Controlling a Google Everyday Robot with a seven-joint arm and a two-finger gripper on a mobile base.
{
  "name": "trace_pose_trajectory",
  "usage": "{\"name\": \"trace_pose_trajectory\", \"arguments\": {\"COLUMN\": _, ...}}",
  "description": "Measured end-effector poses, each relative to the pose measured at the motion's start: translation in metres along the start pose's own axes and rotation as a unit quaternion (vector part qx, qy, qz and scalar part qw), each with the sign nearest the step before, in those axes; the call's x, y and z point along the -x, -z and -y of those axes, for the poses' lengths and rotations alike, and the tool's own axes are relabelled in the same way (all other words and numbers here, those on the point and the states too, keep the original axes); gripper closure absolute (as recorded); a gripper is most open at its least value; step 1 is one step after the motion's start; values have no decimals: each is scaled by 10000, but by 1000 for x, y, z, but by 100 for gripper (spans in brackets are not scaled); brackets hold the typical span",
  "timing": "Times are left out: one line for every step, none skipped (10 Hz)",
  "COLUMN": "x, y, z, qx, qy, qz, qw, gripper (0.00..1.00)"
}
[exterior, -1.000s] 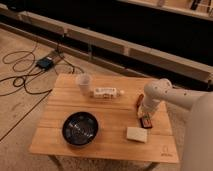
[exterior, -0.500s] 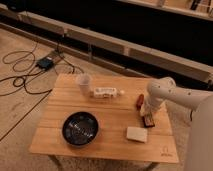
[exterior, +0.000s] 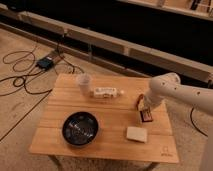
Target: Place the eraser in the ceramic cup
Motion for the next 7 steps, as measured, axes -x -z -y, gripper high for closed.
{"name": "trace_pose_trajectory", "arguments": {"x": 2, "y": 9, "z": -12, "qx": 106, "qy": 96, "qz": 91, "qw": 9999, "gripper": 100}}
{"name": "trace_pose_trajectory", "arguments": {"x": 4, "y": 15, "z": -20, "qx": 173, "qy": 166, "qz": 145, "qw": 9996, "gripper": 100}}
{"name": "trace_pose_trajectory", "arguments": {"x": 5, "y": 22, "z": -36, "qx": 297, "qy": 300, "qz": 209, "qw": 9989, "gripper": 100}}
{"name": "trace_pose_trajectory", "arguments": {"x": 7, "y": 26, "z": -50, "qx": 409, "qy": 408, "qz": 250, "qw": 9980, "gripper": 100}}
{"name": "trace_pose_trajectory", "arguments": {"x": 8, "y": 28, "z": -60, "qx": 502, "qy": 492, "qz": 280, "qw": 9971, "gripper": 100}}
{"name": "trace_pose_trajectory", "arguments": {"x": 10, "y": 32, "z": -75, "qx": 645, "qy": 610, "qz": 325, "qw": 9955, "gripper": 100}}
{"name": "trace_pose_trajectory", "arguments": {"x": 14, "y": 35, "z": -92, "qx": 804, "qy": 737, "qz": 388, "qw": 9933, "gripper": 100}}
